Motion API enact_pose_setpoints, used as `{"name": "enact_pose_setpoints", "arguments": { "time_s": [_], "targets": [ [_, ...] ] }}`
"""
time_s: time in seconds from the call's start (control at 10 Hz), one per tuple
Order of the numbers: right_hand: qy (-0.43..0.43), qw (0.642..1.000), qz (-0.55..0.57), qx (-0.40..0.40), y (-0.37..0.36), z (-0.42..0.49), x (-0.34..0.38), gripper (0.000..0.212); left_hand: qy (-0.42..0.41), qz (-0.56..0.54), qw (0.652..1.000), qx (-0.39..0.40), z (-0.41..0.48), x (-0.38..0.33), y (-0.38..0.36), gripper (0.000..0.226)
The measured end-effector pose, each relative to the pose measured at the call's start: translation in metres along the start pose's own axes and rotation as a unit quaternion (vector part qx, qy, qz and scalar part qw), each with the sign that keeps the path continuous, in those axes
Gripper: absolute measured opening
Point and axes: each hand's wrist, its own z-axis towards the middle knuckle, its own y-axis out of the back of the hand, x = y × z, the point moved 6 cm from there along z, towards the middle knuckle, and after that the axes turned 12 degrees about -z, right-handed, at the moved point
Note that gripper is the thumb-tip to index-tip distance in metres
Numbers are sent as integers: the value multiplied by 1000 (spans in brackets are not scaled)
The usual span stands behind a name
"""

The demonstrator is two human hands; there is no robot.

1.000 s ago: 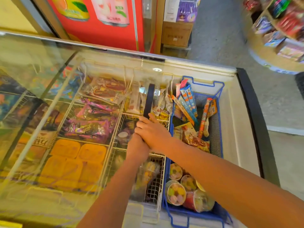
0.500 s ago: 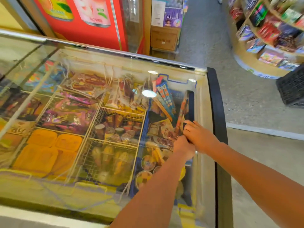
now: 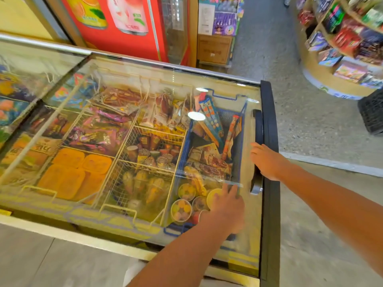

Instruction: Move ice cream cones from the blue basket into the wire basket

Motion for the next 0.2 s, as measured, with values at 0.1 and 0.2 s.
{"name": "enact_pose_setpoints", "arguments": {
  "time_s": [0.1,0.2],
  "targets": [
    [-61,996,48,40,10,-2,2,28,-31,5,1000,-6,-29,24,-10,60],
    [-90,985,123,75,26,0,40,28,-10,-81,997,-9,-59,62,-4,47]
  ]
}}
